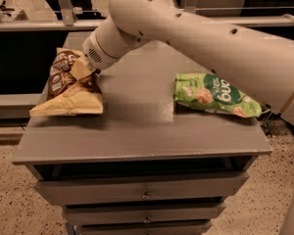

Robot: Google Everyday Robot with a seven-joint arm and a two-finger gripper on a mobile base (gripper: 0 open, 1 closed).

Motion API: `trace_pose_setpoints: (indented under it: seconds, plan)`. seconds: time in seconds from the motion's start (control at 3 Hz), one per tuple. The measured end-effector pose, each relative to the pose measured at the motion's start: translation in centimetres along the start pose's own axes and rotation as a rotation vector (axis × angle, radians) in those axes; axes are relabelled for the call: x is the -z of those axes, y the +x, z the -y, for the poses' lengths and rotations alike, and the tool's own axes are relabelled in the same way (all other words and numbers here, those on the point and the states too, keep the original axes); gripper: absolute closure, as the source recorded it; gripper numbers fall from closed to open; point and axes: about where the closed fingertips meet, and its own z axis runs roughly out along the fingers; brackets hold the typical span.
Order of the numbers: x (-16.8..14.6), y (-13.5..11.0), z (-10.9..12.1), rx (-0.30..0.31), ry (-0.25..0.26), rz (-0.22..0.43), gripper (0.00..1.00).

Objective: Move brown chip bag near green rice chip bag

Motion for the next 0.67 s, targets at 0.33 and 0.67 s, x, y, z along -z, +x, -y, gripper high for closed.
trace_pose_setpoints:
  seconds: [0.33,0.67]
  plan:
    - [4.6,-1.0,3.1,0.074,0.069,-0.028,1.0]
    - [7.4,-1.7,5.6,0.126,0.104,-0.061,1.0]
